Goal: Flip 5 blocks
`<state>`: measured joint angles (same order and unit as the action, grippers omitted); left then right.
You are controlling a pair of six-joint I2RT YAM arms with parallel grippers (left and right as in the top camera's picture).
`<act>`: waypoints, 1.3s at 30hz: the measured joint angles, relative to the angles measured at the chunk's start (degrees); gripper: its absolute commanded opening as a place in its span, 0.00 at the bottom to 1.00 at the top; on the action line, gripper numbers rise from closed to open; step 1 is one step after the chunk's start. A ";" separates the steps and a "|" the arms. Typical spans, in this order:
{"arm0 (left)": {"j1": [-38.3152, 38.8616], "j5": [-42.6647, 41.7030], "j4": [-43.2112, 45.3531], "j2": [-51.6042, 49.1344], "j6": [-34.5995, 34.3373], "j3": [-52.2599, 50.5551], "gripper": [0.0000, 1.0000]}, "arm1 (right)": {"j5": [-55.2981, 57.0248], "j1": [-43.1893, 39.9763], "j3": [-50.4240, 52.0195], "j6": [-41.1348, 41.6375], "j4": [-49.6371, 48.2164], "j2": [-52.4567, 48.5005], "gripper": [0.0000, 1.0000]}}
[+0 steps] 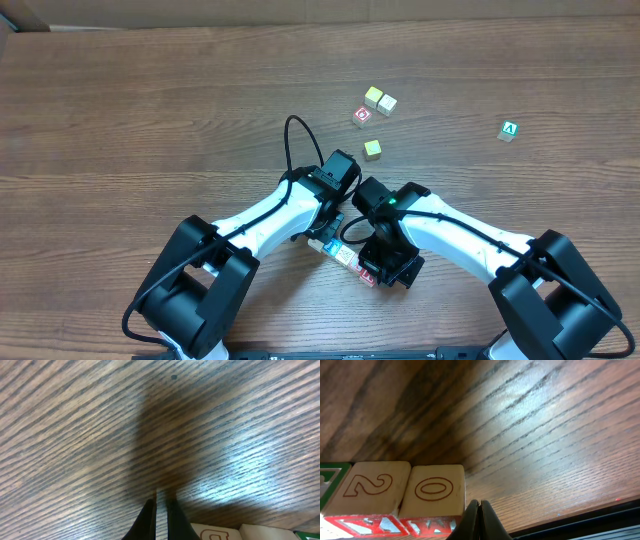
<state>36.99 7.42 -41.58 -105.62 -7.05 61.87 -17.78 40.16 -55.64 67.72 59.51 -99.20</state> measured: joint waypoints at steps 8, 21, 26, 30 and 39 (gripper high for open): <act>-0.02 0.74 1.01 -0.02 0.31 0.00 0.04 | 0.02 2.43 0.00 2.93 -0.76 0.00 0.04; -0.35 1.27 2.62 -0.02 2.23 -0.02 0.04 | -0.24 5.75 0.15 7.96 -3.17 0.00 0.04; -0.35 1.46 3.45 -0.13 3.23 -0.02 0.04 | -0.33 5.73 0.20 9.16 -4.09 0.00 0.04; -0.35 1.44 3.65 -0.13 3.45 -0.02 0.04 | -0.46 5.75 0.20 9.66 -5.46 0.00 0.04; -0.33 1.40 3.93 -0.13 4.28 -0.02 0.04 | -0.46 5.73 0.20 10.05 -5.75 0.00 0.04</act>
<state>36.67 8.82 -37.65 -105.75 -2.76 61.84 -18.24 45.89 -55.44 77.78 53.76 -99.20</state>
